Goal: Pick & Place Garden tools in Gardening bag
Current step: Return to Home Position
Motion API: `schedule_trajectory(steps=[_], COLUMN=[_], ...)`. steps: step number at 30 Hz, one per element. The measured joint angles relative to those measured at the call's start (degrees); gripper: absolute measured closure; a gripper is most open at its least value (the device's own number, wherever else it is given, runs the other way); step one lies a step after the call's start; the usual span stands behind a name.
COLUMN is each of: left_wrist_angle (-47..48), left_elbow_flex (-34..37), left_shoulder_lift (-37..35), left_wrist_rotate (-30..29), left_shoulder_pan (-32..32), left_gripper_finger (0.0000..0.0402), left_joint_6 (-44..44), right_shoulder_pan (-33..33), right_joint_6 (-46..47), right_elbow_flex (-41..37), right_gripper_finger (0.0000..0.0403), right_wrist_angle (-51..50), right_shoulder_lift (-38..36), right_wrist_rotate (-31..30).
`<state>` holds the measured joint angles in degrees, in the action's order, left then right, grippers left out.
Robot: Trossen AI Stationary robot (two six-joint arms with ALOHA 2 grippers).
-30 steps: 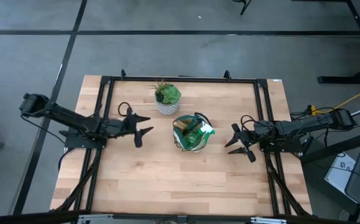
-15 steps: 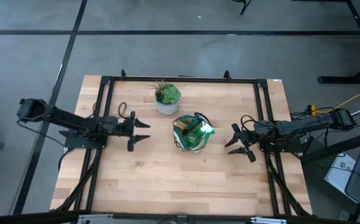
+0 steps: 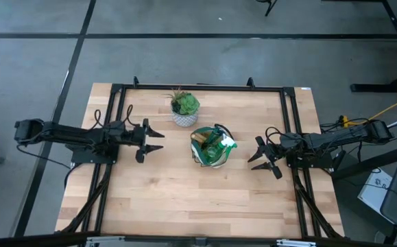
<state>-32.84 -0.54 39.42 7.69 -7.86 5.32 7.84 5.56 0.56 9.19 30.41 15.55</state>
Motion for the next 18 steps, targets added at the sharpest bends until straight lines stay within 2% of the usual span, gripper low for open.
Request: schedule_trajectory(steps=[12,18], left_wrist_angle=[13.7,16.7], left_elbow_flex=[0.0,0.0], left_shoulder_lift=[-13.8,-17.3], left_wrist_rotate=[0.9,0.8], left_shoulder_pan=[-3.0,-3.3], left_gripper_finger=[0.0178,0.0178], left_joint_6=[-1.0,-1.1], right_shoulder_pan=[0.0,0.0], right_joint_6=[0.0,0.0], right_elbow_flex=[0.0,0.0], right_gripper_finger=[0.0233,0.0233], right_wrist_angle=[0.0,0.0], right_shoulder_lift=[0.0,0.0], right_wrist_rotate=[0.0,0.0])
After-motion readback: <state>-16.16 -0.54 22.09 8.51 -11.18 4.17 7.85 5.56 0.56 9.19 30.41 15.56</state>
